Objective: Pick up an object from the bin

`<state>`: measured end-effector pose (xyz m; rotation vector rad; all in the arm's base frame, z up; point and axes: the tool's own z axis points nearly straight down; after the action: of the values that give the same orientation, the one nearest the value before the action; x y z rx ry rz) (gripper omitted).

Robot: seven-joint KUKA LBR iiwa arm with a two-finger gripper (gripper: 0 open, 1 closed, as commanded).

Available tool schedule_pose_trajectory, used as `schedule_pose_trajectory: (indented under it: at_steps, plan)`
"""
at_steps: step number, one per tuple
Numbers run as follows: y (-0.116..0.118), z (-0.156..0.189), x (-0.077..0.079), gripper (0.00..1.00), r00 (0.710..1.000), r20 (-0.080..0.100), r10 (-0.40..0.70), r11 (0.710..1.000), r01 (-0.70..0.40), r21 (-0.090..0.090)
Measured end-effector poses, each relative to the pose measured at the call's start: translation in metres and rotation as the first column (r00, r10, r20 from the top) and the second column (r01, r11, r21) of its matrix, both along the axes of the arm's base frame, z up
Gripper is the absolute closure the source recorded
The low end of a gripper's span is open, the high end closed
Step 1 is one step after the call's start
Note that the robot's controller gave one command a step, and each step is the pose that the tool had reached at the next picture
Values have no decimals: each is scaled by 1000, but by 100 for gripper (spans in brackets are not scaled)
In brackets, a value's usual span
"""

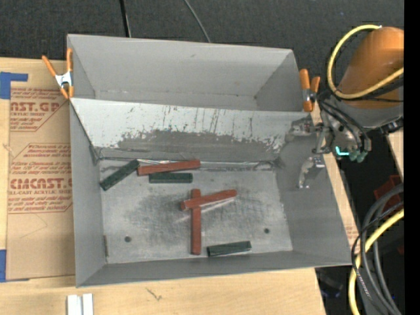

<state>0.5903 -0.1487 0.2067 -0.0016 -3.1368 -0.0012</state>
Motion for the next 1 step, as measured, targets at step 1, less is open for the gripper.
schedule_pose_trajectory:
  at_steps: [1]
  plan:
    - [1, 4, 2, 0, 1000, 7, 2, 1000, -2, -1]
